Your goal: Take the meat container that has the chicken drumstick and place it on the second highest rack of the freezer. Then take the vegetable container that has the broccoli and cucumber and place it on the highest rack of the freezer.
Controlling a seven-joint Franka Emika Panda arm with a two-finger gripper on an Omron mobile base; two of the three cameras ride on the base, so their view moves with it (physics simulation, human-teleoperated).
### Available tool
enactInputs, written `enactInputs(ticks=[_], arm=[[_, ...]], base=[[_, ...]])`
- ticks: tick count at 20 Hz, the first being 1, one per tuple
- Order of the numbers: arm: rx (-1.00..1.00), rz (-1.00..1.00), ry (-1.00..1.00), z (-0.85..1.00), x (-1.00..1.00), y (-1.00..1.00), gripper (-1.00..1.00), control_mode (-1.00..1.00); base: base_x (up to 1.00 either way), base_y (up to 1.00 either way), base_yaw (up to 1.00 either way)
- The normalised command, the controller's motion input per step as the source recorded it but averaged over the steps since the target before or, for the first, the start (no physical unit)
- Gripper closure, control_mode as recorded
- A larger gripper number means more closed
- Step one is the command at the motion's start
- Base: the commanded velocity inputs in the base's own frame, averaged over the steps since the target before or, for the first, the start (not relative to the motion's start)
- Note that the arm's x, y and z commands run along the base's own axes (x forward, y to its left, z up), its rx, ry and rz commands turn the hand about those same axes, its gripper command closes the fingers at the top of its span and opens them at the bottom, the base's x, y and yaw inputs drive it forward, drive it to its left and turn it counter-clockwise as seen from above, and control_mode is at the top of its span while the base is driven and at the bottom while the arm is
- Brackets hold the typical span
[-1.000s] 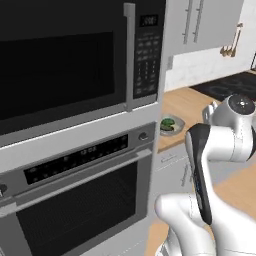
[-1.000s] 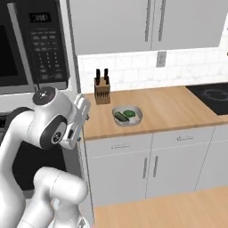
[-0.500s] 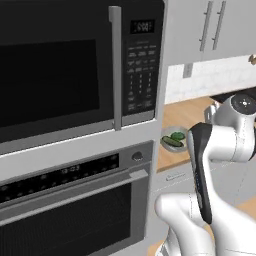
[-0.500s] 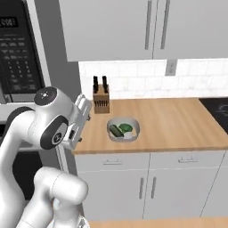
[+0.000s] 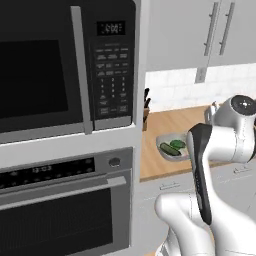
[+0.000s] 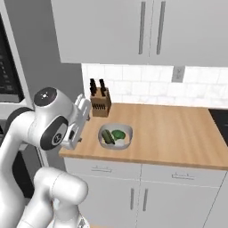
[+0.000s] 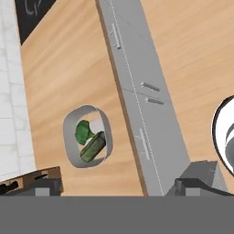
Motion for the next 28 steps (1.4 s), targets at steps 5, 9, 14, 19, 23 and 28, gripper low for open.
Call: enactInputs(ticks=[5, 9, 14, 19, 23, 28], arm=[[0.00, 0.00, 0.00, 0.00, 0.00, 0.00, -1.00, 1.00], [0.00, 0.00, 0.00, 0.00, 0.00, 0.00, -1.00, 1.00], [0.01, 0.07, 0.00, -0.03, 0.13, -0.11, -1.00, -1.00], [0.05, 0.31, 0.02, -0.35, 0.50, -0.86, -1.00, -1.00], [0.00, 0.30, 0.09, -0.86, 0.32, -0.68, -1.00, -1.00], [-0.03, 0.29, 0.10, -0.85, 0.33, -0.51, -1.00, -1.00]], base=[[0.81, -0.37, 0.33], [0.58, -0.56, 0.36], [0.46, -0.46, 0.27], [0.00, 0.00, 0.00], [0.00, 0.00, 0.00], [0.00, 0.00, 0.00]])
